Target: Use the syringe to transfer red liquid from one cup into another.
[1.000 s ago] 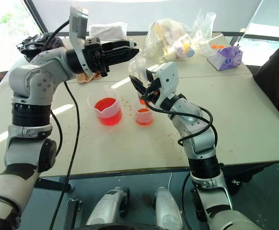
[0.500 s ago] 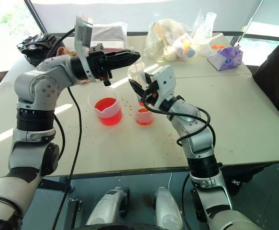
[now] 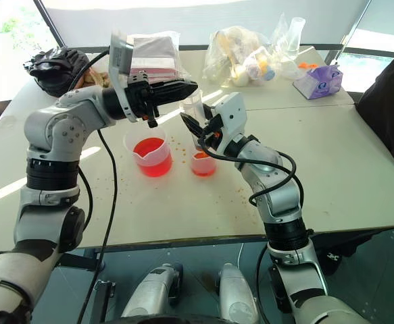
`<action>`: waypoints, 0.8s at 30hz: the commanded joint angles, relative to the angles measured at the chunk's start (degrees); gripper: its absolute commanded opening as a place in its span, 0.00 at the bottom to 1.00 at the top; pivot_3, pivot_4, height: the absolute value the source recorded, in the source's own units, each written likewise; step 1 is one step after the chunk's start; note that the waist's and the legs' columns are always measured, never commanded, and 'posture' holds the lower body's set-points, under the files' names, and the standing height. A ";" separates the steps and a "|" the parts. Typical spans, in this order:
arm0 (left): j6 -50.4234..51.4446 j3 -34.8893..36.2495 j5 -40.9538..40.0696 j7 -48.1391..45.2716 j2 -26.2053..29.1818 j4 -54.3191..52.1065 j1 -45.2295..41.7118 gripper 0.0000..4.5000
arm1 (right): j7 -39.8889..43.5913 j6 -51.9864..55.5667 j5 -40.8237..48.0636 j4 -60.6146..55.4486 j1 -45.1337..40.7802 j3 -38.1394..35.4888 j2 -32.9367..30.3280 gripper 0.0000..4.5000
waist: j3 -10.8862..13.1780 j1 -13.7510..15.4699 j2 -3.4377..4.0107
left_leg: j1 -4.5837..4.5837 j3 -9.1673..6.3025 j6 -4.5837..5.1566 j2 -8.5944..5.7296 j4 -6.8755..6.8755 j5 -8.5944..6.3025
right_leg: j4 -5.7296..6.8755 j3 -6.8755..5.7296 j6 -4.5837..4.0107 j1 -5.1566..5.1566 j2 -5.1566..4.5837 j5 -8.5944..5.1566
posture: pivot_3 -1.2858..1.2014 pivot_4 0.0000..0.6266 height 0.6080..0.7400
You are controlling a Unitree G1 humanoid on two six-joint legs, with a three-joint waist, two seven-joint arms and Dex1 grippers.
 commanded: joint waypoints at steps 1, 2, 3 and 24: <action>1.89 -2.89 -0.40 -0.96 -0.60 -2.96 1.83 0.00 | -1.18 -0.75 1.83 -5.19 -3.77 -1.92 0.62 0.31 | 0.00 -0.01 0.00 | 0.00 0.00 0.00 0.00 0.00 0.00 | 0.00 0.00 0.00 0.00 0.00 0.00 | 0.52 0.24 0.97; 2.08 -2.97 -0.48 -0.91 -0.57 -3.36 2.21 0.00 | -1.15 -0.58 1.90 -5.32 -3.85 -1.98 0.56 0.31 | 0.00 -0.01 0.00 | 0.00 0.00 0.00 0.00 0.00 0.00 | 0.00 0.00 0.00 0.00 0.00 0.00 | 0.52 0.24 0.97; 2.20 -3.01 -0.58 -0.92 -0.53 -3.72 2.58 0.00 | -1.13 -0.45 1.96 -5.37 -3.94 -2.01 0.51 0.31 | 0.00 0.00 0.00 | 0.00 0.00 0.00 0.00 0.00 0.00 | 0.00 0.00 0.00 0.00 0.00 0.00 | 0.52 0.24 0.97; 6.79 6.19 -6.34 4.62 4.86 -8.16 1.02 0.16 | -1.40 4.99 5.83 -9.08 -7.61 -5.41 -2.92 0.31 | 0.00 -0.01 0.00 | 0.00 -0.03 0.00 0.00 0.01 0.00 | 0.00 0.00 0.00 0.00 -0.01 0.00 | 0.52 0.24 0.97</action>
